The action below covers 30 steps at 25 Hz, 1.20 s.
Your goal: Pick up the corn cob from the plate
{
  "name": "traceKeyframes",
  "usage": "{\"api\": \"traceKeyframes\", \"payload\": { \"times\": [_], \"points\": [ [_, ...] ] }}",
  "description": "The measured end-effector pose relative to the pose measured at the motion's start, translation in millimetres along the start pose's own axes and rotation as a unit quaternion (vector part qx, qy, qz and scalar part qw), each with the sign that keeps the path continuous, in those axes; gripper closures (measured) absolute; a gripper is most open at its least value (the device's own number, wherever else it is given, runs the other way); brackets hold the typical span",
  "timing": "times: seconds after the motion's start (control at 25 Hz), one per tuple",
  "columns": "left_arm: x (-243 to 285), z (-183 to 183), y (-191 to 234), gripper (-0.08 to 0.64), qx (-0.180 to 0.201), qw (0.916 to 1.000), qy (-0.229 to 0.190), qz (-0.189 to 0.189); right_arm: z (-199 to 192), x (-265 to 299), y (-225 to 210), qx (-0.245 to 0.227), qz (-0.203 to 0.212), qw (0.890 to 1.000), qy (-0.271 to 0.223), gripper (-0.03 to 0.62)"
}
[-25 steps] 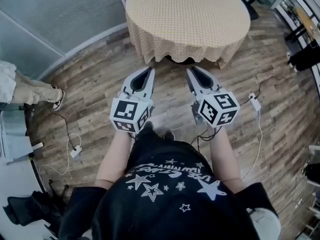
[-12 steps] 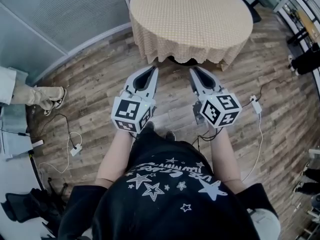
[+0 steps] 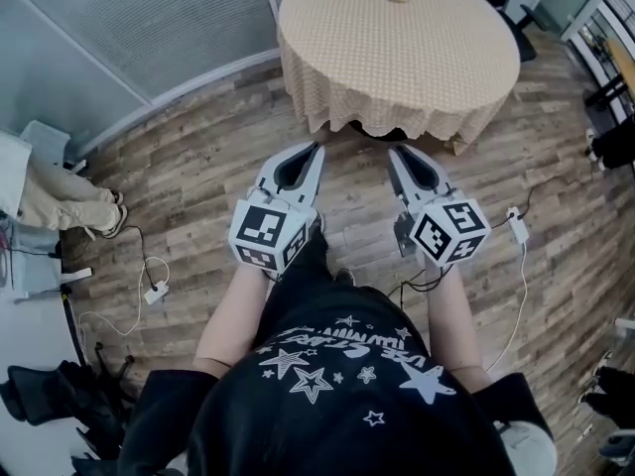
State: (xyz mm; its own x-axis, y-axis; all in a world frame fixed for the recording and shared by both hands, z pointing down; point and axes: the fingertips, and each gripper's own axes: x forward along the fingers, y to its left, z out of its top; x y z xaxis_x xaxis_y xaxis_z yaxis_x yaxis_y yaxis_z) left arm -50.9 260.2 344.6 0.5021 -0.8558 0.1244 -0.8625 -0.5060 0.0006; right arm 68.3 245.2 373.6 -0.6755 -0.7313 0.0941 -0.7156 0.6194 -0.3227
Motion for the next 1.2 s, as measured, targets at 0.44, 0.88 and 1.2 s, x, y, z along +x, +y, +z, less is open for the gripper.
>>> {"api": "traceKeyframes", "payload": {
  "times": [0.44, 0.88, 1.2],
  "points": [
    [69, -25, 68, 0.55, -0.013, 0.9998, 0.015, -0.005, 3, 63, -51, 0.005, -0.049, 0.999, 0.021, 0.528],
    [168, -22, 152, 0.549, 0.003, 0.9987, 0.034, -0.037, 19, 151, -120, -0.006, -0.085, 0.996, 0.041, 0.528],
    [227, -25, 205, 0.55, -0.002, 0.9971, 0.049, -0.059, 29, 202, -160, 0.021, -0.133, 0.99, 0.038, 0.526]
  ]
}}
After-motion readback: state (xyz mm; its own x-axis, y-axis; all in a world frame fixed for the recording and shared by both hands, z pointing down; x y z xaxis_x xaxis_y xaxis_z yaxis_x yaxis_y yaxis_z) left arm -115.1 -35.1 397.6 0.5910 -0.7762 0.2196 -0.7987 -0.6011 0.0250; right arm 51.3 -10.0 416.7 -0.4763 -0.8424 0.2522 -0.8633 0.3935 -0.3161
